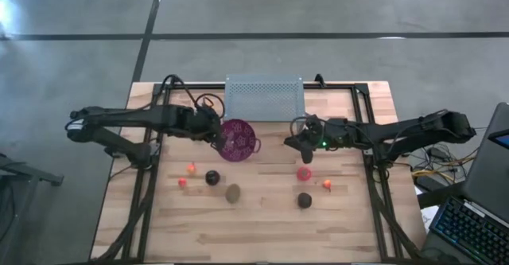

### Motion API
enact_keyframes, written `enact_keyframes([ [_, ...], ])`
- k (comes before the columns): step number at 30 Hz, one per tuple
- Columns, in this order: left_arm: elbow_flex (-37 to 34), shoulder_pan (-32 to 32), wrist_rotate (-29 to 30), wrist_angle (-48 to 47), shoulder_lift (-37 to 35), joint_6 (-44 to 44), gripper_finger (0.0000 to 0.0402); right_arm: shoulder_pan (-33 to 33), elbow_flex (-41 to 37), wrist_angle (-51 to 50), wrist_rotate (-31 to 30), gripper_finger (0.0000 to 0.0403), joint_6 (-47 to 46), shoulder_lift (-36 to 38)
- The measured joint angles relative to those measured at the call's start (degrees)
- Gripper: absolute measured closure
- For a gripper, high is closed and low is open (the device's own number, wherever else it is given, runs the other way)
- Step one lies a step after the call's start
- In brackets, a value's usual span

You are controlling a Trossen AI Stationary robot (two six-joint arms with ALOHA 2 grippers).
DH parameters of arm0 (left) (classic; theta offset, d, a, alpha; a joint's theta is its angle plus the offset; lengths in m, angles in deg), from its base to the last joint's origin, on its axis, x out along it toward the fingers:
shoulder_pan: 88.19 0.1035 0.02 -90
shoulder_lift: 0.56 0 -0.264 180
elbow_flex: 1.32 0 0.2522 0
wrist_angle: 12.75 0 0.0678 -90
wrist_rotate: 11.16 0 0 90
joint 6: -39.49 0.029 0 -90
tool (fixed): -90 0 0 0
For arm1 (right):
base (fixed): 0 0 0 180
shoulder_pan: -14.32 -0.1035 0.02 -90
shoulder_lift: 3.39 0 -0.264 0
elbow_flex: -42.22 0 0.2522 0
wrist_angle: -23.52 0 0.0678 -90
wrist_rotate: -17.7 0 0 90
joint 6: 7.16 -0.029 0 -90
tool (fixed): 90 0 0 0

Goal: Pick & Place Fruit
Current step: Put the purple strainer bowl on the shelf

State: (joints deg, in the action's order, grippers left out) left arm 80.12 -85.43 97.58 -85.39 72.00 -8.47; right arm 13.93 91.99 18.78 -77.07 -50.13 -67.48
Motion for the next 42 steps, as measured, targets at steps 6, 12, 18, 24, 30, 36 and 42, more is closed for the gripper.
enact_keyframes([
  [6,2.0,-0.7,-7.7,-0.4,0.1,5.1,0.0372,-0.1,0.0,9.5,8.7,0.0261,12.3,-3.7],
  [12,2.6,-0.7,-15.0,-3.7,0.1,7.5,0.0365,-3.2,1.1,9.7,10.6,0.0239,45.0,-5.7],
  [18,2.6,-0.7,-16.4,-5.1,0.1,7.7,0.0369,-10.0,5.4,9.8,-4.8,0.0249,69.4,-9.1],
  [24,2.5,-0.7,-18.8,-5.6,0.1,8.5,0.0365,-19.4,11.8,9.7,-30.8,0.0269,85.3,-16.4],
  [30,2.5,-0.7,-20.2,-6.0,0.1,8.9,0.0369,-26.4,19.6,9.6,-44.0,0.0278,90.9,-25.6],
  [36,2.5,-0.7,-20.8,-5.9,0.1,9.8,0.0364,-29.3,28.1,9.2,-52.9,0.0275,98.7,-36.5],
  [42,2.4,-0.7,-21.0,-6.0,0.1,10.5,0.0369,-30.9,35.8,9.2,-58.7,0.0263,105.9,-44.2],
])
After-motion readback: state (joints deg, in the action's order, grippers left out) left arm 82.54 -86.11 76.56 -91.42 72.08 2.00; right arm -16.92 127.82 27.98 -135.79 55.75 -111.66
